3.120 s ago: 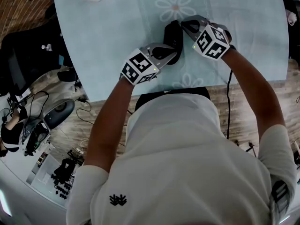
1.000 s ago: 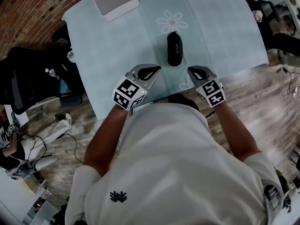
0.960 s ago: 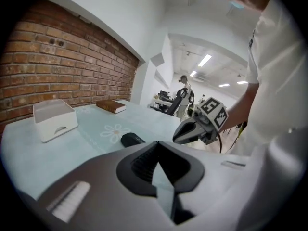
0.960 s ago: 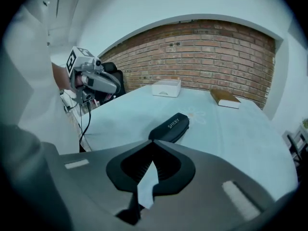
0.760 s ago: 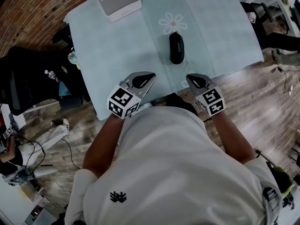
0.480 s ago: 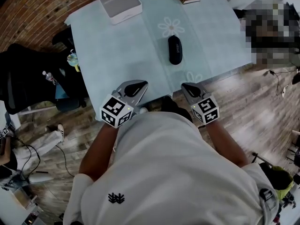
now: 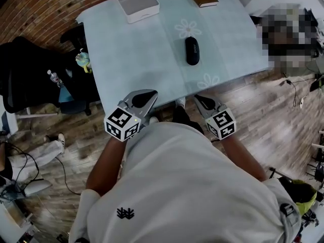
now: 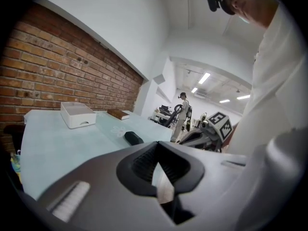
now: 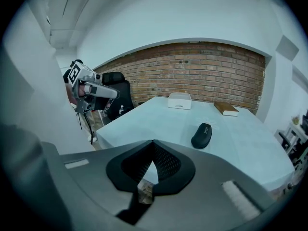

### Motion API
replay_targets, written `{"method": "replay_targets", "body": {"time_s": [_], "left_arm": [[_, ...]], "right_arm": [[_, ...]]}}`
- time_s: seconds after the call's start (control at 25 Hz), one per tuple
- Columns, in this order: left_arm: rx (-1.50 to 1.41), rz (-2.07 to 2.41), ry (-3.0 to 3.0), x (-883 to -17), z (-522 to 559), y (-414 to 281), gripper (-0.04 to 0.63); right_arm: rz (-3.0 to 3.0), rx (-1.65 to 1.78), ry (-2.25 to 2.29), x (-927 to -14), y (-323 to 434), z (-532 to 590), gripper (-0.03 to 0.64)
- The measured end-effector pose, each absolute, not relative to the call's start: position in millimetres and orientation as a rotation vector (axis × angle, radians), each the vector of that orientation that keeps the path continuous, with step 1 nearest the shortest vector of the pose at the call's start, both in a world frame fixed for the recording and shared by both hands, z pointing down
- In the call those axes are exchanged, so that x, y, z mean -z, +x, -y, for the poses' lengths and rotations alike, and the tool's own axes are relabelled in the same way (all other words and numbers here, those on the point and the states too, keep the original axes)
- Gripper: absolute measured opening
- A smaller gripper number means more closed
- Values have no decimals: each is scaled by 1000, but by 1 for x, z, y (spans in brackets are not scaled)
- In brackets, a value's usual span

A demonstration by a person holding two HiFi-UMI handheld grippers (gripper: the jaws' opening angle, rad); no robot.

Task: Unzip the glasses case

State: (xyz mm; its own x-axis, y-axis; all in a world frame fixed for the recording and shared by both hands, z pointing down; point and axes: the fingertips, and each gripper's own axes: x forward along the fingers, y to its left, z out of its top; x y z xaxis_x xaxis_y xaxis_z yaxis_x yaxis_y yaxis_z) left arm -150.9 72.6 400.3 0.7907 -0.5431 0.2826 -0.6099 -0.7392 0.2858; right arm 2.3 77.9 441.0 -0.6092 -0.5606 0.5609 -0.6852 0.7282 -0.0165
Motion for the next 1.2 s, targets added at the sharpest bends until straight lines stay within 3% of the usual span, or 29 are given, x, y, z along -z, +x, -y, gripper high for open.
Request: {"method": "replay_targets", "body": {"time_s": [1.2], "left_arm": [[-244, 916, 2619, -405, -117, -181, 54]], "right_arm": [[2429, -231, 954, -429, -26, -116, 1]]}}
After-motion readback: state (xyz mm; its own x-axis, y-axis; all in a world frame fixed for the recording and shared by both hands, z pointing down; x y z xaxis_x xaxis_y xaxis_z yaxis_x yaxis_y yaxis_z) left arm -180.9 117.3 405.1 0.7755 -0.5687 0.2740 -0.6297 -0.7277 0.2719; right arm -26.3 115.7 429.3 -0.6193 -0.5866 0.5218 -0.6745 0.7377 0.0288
